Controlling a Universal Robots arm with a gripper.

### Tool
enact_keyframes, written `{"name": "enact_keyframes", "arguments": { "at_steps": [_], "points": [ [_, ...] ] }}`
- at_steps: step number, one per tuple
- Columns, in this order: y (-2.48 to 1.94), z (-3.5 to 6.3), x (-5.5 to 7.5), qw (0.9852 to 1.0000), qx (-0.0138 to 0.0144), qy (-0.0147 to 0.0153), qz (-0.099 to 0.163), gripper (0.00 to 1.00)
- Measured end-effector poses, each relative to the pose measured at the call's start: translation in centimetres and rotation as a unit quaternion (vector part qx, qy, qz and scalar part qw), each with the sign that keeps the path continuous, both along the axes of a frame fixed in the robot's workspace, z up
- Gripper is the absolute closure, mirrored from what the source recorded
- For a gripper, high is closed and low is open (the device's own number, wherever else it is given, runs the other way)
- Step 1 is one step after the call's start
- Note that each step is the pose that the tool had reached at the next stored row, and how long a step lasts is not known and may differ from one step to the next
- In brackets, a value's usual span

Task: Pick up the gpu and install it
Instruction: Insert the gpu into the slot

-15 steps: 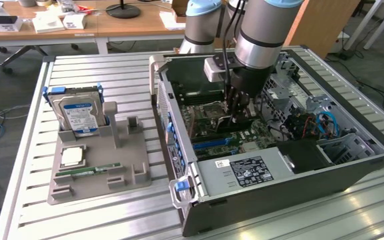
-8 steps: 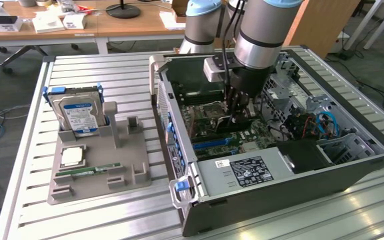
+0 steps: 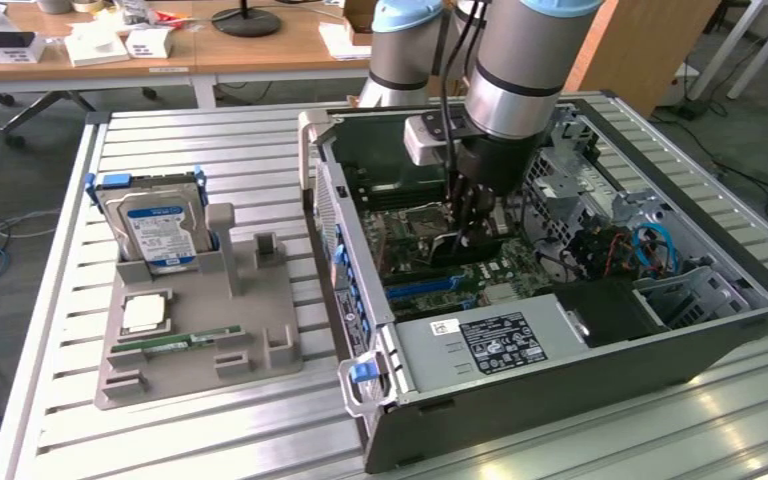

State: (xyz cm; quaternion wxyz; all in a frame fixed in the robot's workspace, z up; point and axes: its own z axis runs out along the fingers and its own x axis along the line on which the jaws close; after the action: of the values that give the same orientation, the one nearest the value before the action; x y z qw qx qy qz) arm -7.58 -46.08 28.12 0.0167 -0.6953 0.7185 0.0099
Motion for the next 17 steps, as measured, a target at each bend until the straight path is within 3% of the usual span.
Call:
{"name": "enact_keyframes", "arguments": {
  "at_steps": [17],
  "points": [
    [0.0, -0.46, -0.45, 1.0, -0.0002, 0.0001, 0.0, 0.74]
  ]
}}
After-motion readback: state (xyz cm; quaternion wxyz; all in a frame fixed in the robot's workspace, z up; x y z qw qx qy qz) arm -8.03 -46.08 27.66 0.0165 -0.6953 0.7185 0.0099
